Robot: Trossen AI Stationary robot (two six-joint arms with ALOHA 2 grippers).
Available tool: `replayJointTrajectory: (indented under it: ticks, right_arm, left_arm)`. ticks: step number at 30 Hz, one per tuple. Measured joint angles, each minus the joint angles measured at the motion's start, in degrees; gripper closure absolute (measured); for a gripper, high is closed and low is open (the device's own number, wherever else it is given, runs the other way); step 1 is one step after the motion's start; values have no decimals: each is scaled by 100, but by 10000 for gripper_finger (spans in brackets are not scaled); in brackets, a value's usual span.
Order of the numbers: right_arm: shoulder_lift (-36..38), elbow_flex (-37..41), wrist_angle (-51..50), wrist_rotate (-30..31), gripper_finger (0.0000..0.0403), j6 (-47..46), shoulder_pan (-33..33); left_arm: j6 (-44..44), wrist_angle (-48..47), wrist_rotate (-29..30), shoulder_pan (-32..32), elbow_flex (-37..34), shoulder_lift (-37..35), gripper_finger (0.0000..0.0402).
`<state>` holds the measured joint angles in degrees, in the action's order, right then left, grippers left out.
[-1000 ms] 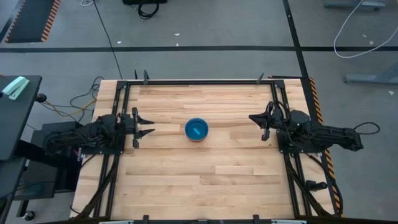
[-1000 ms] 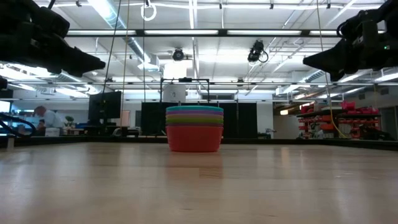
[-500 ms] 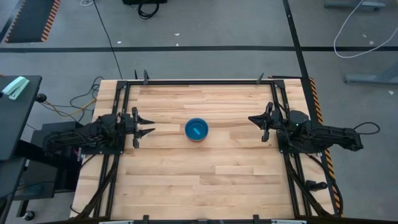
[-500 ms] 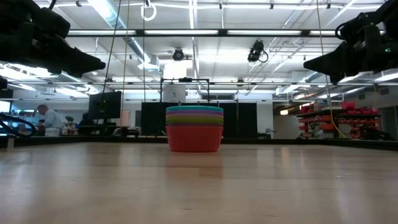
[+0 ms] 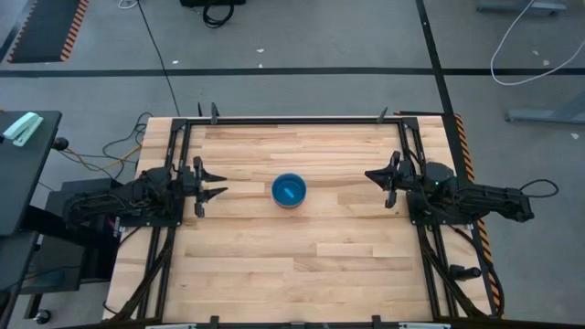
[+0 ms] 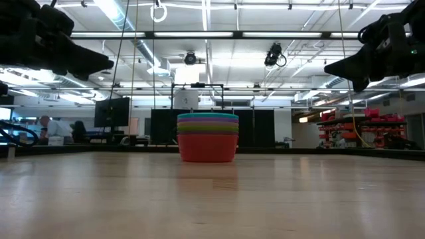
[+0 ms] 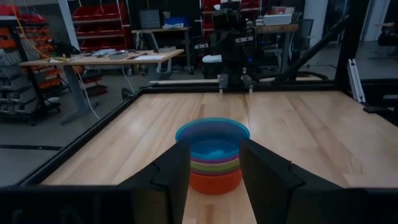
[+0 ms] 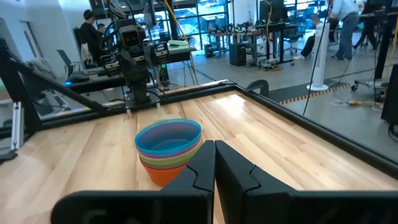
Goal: Nest bowls inside each other
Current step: Return to Home Position
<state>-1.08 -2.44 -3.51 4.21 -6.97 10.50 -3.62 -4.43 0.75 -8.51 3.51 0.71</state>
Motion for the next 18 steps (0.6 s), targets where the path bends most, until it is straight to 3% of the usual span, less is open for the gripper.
replayJointTrajectory:
  ticks: [18]
  right_arm:
    - [0, 0, -2, 2, 387, -42, -2]
  left_arm:
    - [-2, 56, 0, 0, 13, 3, 260]
